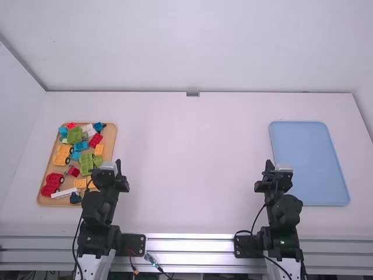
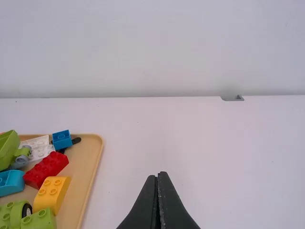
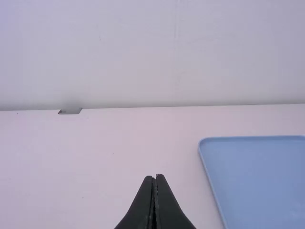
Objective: Assemble lego blocks to make yellow taxi
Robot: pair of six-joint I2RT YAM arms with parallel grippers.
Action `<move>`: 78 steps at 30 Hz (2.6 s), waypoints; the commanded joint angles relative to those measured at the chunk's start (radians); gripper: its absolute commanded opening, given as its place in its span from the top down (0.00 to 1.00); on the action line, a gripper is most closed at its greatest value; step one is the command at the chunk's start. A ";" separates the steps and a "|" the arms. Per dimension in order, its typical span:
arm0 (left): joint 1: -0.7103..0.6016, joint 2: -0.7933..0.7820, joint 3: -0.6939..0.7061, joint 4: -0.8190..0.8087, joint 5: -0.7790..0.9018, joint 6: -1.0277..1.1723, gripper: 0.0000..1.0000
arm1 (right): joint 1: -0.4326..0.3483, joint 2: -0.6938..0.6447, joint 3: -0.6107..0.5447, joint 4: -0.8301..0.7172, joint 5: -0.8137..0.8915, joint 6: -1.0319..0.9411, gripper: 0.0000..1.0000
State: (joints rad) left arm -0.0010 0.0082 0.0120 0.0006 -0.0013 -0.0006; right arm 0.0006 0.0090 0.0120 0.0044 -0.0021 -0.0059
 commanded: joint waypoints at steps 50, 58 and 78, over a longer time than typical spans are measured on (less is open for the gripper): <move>0.368 1.255 1.158 -0.524 -0.247 0.289 0.31 | 0.004 0.902 0.748 -0.036 0.017 -0.124 0.30; 0.518 1.512 1.387 -0.627 -0.120 0.500 0.17 | 0.005 1.080 0.896 -0.048 0.022 -0.149 0.17; 0.798 2.062 1.656 -0.800 0.043 0.899 0.11 | 0.060 1.287 1.067 -0.061 0.026 -0.178 0.01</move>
State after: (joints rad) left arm 0.7795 2.0514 1.6390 -0.7940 -0.0208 0.8280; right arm 0.0555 1.2892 1.0367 -0.0559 0.0219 -0.1860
